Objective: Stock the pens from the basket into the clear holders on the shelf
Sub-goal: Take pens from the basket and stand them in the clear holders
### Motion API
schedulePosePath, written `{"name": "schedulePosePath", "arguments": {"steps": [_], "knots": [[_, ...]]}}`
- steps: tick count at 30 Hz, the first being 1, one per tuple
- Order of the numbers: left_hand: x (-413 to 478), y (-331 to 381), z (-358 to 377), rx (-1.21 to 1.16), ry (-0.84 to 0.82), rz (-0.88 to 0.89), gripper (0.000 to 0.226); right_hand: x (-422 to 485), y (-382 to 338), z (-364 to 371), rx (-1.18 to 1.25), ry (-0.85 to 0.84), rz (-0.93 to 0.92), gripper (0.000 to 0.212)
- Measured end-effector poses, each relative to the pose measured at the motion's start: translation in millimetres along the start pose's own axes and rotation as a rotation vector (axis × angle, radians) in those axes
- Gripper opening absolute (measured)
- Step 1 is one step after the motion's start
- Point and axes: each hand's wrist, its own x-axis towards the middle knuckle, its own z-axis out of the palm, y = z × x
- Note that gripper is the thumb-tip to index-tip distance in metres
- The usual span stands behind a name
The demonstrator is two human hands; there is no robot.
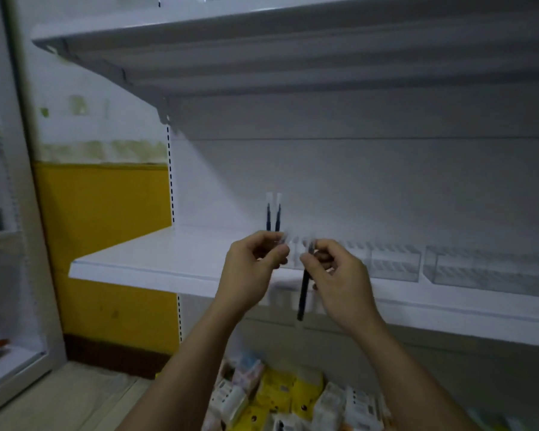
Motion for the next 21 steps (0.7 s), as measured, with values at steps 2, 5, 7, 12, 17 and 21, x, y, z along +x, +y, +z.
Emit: {"name": "schedulePosePath", "arguments": {"steps": [2,5,7,12,17,21], "knots": [[21.4,1.0,-6.6,-0.005,0.016,0.043,0.018,21.9,-5.5,1.6,-0.030,-0.005,-0.046,0.018],[52.1,3.0,-15.5,-0.060,0.054,0.050,0.016,54.6,-9.7,6.5,-0.062,0.012,-0.116,0.029],[72.4,3.0,-20.2,-0.112,0.072,0.054,0.022,74.4,-9.9,11.3,-0.063,0.041,-0.146,0.044],[115.6,-5.8,-26.8,-0.104,0.121,0.144,0.034,114.5,-9.3,25.5,-0.032,0.087,-0.221,0.048],[140.5,-23.3,-21.4,-0.100,0.124,0.155,0.031,141.6,-3.0,43.5,0.011,0.152,-0.240,0.046],[147.6,-37.9,-16.9,-0.116,0.099,0.159,0.031,150.9,10.1,56.3,0.006,0.140,-0.215,0.047]]}}
